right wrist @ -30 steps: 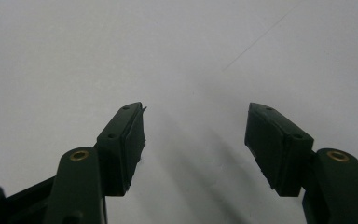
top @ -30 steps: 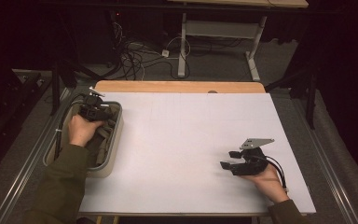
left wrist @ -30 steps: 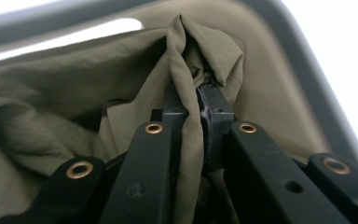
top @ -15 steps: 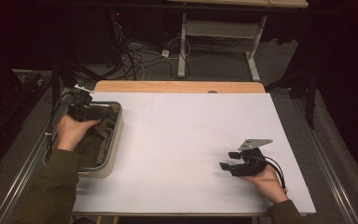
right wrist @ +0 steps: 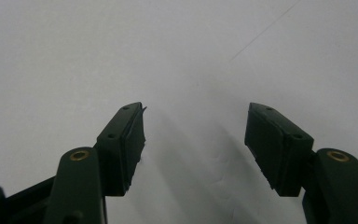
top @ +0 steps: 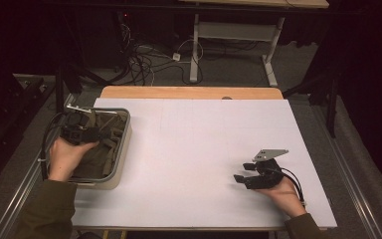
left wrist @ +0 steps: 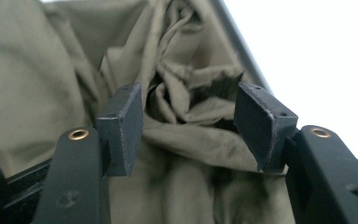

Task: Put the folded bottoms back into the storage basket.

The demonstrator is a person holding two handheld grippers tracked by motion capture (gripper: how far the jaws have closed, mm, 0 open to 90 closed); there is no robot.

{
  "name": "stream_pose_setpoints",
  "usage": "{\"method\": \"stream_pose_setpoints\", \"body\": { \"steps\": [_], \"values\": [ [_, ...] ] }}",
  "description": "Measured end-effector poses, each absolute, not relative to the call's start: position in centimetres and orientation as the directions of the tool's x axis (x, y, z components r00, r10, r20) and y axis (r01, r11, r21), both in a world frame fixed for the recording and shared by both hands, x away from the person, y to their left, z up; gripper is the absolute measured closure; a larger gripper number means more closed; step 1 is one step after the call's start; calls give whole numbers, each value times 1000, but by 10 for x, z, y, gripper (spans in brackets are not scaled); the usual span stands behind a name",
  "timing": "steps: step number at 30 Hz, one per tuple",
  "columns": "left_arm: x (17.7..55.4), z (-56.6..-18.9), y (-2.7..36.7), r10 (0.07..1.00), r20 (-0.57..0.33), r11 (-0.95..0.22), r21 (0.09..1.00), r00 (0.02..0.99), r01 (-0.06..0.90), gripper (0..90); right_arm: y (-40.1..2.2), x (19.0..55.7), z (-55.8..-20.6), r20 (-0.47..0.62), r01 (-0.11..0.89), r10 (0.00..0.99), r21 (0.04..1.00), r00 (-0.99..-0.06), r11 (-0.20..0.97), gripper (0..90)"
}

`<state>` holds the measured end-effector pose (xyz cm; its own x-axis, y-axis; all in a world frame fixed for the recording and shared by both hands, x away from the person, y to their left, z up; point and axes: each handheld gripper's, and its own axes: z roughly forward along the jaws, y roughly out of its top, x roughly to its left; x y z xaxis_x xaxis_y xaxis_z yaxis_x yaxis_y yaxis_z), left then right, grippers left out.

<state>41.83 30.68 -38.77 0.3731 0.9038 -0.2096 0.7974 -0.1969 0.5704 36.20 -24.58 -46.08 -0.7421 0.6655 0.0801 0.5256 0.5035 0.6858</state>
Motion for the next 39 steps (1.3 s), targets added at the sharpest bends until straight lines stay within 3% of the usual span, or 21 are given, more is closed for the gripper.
{"method": "stream_pose_setpoints", "body": {
  "steps": [2, 4, 6, 13, 15, 20, 23, 30, 39],
  "values": [
    [424, -395, 305, 903, -206, -220, 531, 377, 819, 545, -245, 362, -461, 77, 523, 665, 687, -743, 505, 384],
    [430, -402, 305, 903, -203, -241, 493, 380, 836, 722, -245, 362, -461, 76, 523, 665, 685, -743, 506, 384],
    [438, -411, 302, 904, -192, -264, 453, 382, 852, 822, -246, 362, -461, 75, 523, 665, 686, -743, 506, 384],
    [451, -430, 296, 907, -188, -280, 403, 378, 872, 859, -247, 362, -461, 76, 527, 668, 684, -740, 505, 384],
    [451, -430, 298, 906, -197, -271, 412, 376, 870, 853, -247, 362, -462, 73, 524, 668, 685, -740, 506, 384],
    [441, -414, 308, 899, -208, -237, 507, 385, 829, 656, -248, 361, -460, 57, 505, 661, 696, -748, 511, 385],
    [434, -404, 313, 893, -217, -217, 562, 395, 798, 592, -249, 361, -459, 60, 498, 657, 704, -752, 506, 384],
    [420, -389, 319, 858, -242, -202, 652, 453, 731, 503, -251, 363, -457, 68, 492, 648, 712, -759, 501, 373],
    [404, -381, 311, 812, -206, -257, 715, 546, 651, 374, -255, 367, -452, 73, 488, 643, 718, -763, 497, 358]
  ]
}}
